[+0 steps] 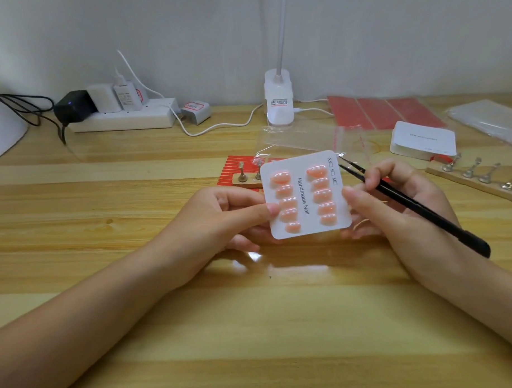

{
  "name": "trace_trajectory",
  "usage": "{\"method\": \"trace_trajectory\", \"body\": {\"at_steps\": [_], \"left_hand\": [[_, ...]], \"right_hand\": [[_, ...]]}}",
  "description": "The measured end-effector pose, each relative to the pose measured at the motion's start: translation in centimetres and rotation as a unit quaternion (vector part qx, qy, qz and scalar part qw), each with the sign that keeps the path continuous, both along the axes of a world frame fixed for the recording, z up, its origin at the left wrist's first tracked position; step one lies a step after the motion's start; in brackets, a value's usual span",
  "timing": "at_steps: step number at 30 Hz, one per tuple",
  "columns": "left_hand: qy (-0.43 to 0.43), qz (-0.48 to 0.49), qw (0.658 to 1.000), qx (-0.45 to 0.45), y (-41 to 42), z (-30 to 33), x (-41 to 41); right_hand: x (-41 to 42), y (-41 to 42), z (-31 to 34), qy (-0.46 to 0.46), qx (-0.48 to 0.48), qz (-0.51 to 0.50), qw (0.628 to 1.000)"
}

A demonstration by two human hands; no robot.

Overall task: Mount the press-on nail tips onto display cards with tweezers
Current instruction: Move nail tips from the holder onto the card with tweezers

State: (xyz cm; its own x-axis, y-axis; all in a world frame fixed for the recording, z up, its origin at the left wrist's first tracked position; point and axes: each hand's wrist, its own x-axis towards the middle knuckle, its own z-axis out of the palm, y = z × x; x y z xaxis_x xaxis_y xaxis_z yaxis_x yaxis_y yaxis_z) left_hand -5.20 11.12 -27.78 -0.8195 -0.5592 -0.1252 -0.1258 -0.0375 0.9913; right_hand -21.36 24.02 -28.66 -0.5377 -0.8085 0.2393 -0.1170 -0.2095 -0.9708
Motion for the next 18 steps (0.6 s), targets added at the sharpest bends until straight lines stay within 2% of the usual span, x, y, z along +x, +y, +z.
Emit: {"method": "trace_trajectory", "body": {"at_steps": [6, 9, 13, 15, 18], "left_hand": [[-0.007, 0.017, 1.0, -0.008, 0.0, -0.3, -0.1], [-0.014, 0.017, 1.0, -0.012, -0.1, -0.4, -0.1], [-0.013, 0.019, 1.0, -0.014, 0.0, -0.4, -0.1], [-0.015, 0.023, 0.999, -0.015, 0.0, -0.4, -0.1], [-0.019, 0.026, 0.999, -0.015, -0.1, -0.5, -0.1]], "right_hand": [[-0.9, -0.1, 0.2, -0.014, -0.021, -0.078, 0.997], [-1.0, 0.2, 0.5, 0.002, -0.01, -0.067, 0.998], [-0.1, 0.3, 0.6, -0.002, -0.05, -0.007, 0.999], [0.1, 0.3, 0.7, 0.018, -0.058, -0.031, 0.998], [-0.3, 0.3, 0.7, -0.02, -0.072, -0.089, 0.993]]}}
